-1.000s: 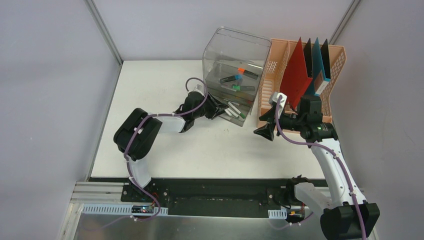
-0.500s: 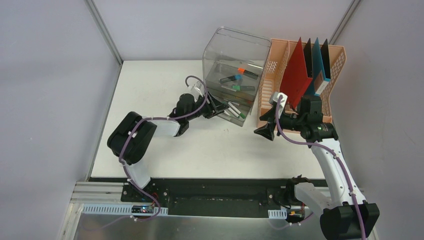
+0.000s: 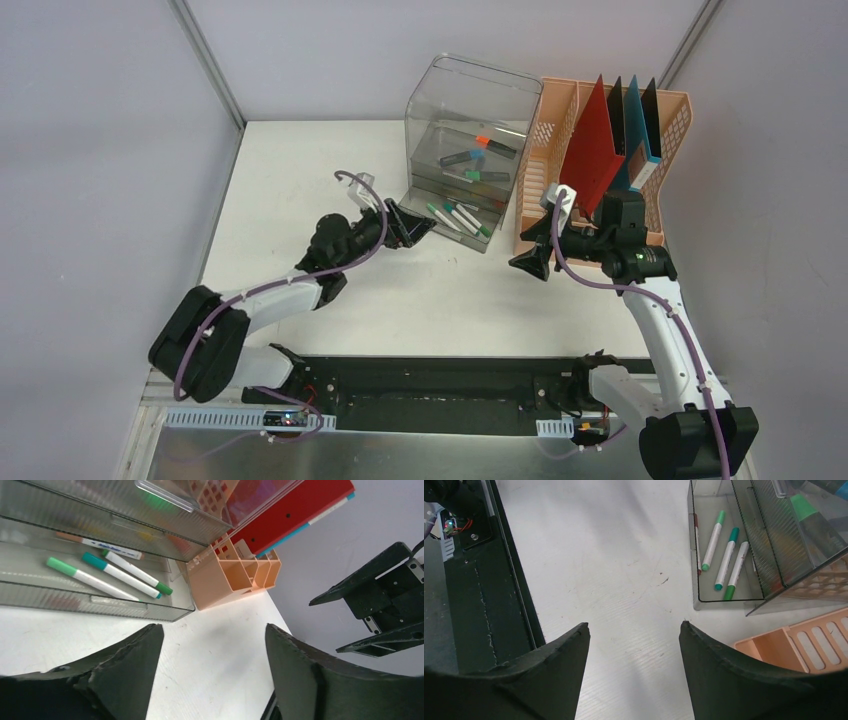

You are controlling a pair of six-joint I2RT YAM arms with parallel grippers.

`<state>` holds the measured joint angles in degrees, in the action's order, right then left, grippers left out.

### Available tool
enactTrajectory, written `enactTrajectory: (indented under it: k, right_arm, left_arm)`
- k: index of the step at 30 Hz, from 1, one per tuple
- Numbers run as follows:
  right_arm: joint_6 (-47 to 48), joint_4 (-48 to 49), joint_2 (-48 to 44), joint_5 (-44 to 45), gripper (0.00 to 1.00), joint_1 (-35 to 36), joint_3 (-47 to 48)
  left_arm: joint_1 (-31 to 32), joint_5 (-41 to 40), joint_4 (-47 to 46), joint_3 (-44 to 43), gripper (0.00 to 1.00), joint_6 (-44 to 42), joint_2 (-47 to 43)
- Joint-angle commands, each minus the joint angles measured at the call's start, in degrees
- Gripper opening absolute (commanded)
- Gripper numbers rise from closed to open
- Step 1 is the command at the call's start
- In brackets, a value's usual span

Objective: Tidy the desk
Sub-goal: Place the stationery in the drawer.

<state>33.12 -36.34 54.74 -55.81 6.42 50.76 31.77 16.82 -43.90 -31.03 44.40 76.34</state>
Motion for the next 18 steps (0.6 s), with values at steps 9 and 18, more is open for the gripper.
enactTrajectory:
  k: [9,18]
  right_arm:
    - [1.2,0.7,-1.0,-1.8,0.69,-0.9,0.1]
    - [1.2,0.7,-0.9,-1.9,0.69,-1.4,0.1]
  left_arm:
    - [-0.7,-19.5,-16.8,20.5,0.99,2.2,-16.2]
    - [-0.7,-13.8,-2.1,17.7,0.99,1.7,-19.1]
